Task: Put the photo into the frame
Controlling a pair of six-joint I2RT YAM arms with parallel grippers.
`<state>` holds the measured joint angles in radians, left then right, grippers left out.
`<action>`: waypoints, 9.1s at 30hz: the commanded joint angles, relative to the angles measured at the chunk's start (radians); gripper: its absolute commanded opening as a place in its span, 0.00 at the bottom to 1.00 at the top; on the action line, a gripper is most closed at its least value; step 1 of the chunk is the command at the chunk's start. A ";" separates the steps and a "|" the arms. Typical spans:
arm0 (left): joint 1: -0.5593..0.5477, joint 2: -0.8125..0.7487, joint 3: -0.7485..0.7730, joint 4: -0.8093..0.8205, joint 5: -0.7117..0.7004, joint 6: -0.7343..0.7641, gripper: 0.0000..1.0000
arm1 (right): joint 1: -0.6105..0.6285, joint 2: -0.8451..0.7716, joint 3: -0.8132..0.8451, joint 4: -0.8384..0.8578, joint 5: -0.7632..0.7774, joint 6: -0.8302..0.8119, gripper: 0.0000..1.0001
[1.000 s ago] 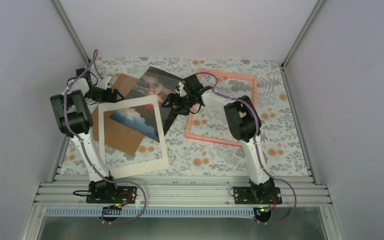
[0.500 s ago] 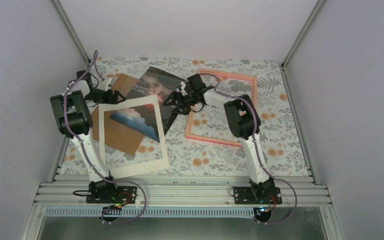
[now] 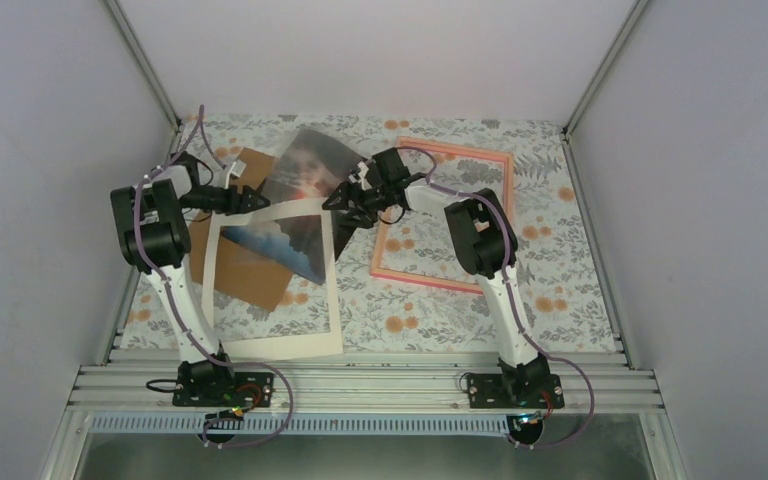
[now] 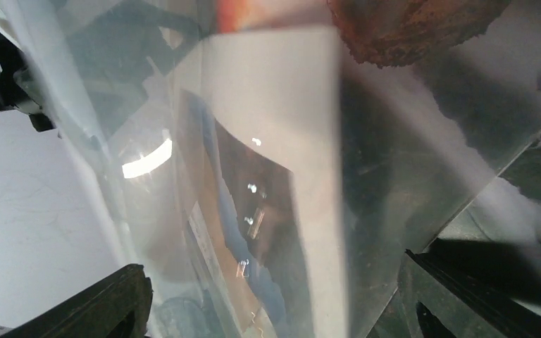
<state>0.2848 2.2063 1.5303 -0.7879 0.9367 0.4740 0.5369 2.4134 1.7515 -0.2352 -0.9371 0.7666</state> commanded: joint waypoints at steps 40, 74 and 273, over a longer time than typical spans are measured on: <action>-0.224 0.003 0.066 -0.355 0.463 0.211 0.94 | -0.053 -0.304 -0.231 0.033 -0.026 -0.124 0.89; -0.305 -0.111 -0.057 0.138 0.130 -0.183 0.96 | -0.407 -0.406 -0.374 -0.415 0.126 -0.774 0.82; -0.120 -0.255 0.102 -0.003 -0.417 -0.098 1.00 | -0.798 -0.387 -0.392 -0.539 0.039 -0.800 0.04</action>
<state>0.1699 1.9450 1.6196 -0.7876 0.5083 0.3813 -0.2497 2.0670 1.3357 -0.7372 -0.8459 -0.0231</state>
